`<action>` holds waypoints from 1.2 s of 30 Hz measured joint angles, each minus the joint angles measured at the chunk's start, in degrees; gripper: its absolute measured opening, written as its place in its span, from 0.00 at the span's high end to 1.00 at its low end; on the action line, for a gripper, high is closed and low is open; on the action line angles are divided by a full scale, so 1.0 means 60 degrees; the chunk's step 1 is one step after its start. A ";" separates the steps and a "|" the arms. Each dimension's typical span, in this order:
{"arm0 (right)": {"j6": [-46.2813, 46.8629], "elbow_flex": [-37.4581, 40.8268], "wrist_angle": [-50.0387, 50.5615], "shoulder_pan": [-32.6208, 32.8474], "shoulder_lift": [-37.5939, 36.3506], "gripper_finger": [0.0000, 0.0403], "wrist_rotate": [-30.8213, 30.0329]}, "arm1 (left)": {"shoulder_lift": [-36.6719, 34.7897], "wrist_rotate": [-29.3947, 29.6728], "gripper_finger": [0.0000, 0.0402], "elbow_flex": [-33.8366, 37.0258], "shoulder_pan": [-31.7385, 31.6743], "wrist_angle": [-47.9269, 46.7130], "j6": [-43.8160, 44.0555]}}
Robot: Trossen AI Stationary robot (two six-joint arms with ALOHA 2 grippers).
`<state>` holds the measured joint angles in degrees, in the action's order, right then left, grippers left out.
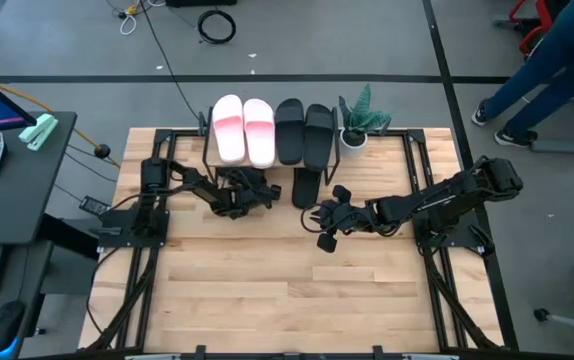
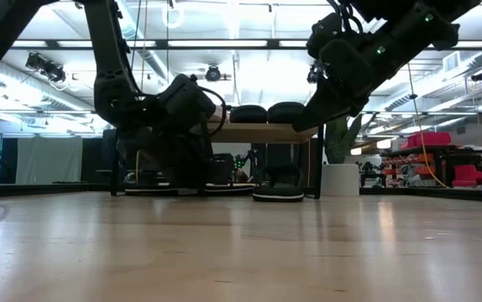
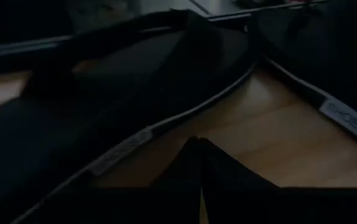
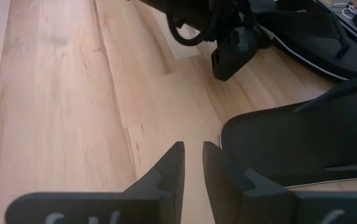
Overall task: Pick and place slides into the shelf
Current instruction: Return to Home Position
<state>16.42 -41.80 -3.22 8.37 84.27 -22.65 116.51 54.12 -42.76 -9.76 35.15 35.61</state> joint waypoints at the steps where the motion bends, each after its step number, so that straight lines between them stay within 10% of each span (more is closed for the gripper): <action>1: 0.0006 0.0000 0.0000 -0.0001 0.0000 0.84 0.0000 | 0.0000 -0.0247 0.99 0.0000 -0.0016 0.0097 -0.0013; 18: 0.0036 0.0000 0.0000 -0.0001 0.0000 0.84 0.0002 | 0.0000 -0.3555 0.99 -0.0007 0.0280 0.1804 -0.1304; 36: -0.0524 0.0011 0.0974 -0.0001 -0.0256 0.84 -0.0394 | -0.2948 -0.2022 0.98 -0.0011 0.3155 -0.0435 -0.1793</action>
<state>13.28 -41.74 2.62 8.36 82.73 -25.02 98.82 41.99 -42.83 9.17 32.54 24.86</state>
